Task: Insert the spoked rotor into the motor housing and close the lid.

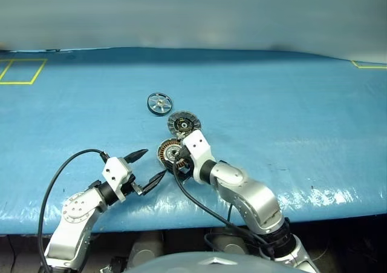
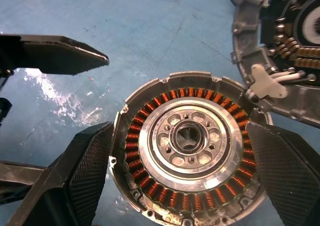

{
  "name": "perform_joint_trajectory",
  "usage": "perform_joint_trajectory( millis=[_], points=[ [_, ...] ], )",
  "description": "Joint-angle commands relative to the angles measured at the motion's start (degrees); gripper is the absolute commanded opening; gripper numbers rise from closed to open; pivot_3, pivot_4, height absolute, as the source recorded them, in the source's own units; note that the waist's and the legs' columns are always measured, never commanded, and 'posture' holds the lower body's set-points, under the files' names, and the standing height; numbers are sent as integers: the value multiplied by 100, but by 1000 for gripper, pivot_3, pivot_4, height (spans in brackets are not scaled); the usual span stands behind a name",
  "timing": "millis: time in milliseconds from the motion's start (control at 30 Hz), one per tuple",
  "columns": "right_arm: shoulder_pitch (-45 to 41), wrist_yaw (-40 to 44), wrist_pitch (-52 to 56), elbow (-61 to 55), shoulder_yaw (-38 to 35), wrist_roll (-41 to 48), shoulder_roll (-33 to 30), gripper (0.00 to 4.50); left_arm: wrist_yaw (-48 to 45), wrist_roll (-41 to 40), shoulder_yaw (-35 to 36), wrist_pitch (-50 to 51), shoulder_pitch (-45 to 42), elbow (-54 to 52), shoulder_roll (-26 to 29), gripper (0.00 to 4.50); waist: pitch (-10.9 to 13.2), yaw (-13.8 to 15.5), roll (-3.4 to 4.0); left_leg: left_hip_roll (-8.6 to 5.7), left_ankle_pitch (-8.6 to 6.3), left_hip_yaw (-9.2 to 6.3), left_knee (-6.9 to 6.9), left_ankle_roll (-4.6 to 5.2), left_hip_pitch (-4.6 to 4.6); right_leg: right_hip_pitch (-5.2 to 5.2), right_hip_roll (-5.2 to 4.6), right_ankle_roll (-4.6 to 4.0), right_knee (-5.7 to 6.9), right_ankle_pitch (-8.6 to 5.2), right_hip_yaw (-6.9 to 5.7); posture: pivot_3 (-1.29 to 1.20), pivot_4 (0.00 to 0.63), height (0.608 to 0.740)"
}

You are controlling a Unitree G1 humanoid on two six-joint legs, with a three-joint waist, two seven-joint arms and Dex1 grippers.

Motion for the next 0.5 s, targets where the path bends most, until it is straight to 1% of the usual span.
perform_joint_trajectory(
  millis=[33,100,400,433,500],
  points=[
    [-36,-40,192,-429,-129,196,111,3819,-7,8,-4,-79,-33,-21,7,4500,0,-6,0,0,0,0,-2,0,0,-1,0,0,0,0,0,0,150,740],
    [-64,-126,330,-452,-168,216,172,3247,-12,13,-12,-79,-49,-11,4,4500,0,-6,0,1,0,0,-2,0,0,-1,1,-1,0,-1,-1,0,150,740],
    [-529,-766,1088,-98,-142,51,668,275,13,41,-3,-82,-19,-39,-5,4500,1,-15,1,2,0,0,-4,0,0,-4,1,-2,1,-1,-3,0,150,740],
    [-559,-793,1116,-55,-119,37,679,27,17,42,-1,-83,-7,-46,-4,4500,1,-13,1,2,0,0,-5,0,0,-4,1,-2,1,-1,-3,0,150,740],
    [-596,-827,1154,30,-63,12,670,27,32,44,12,-84,21,-64,-3,4500,1,-10,1,0,0,-1,-6,0,-2,-4,-1,-1,0,0,-2,0,150,740]
  ],
)
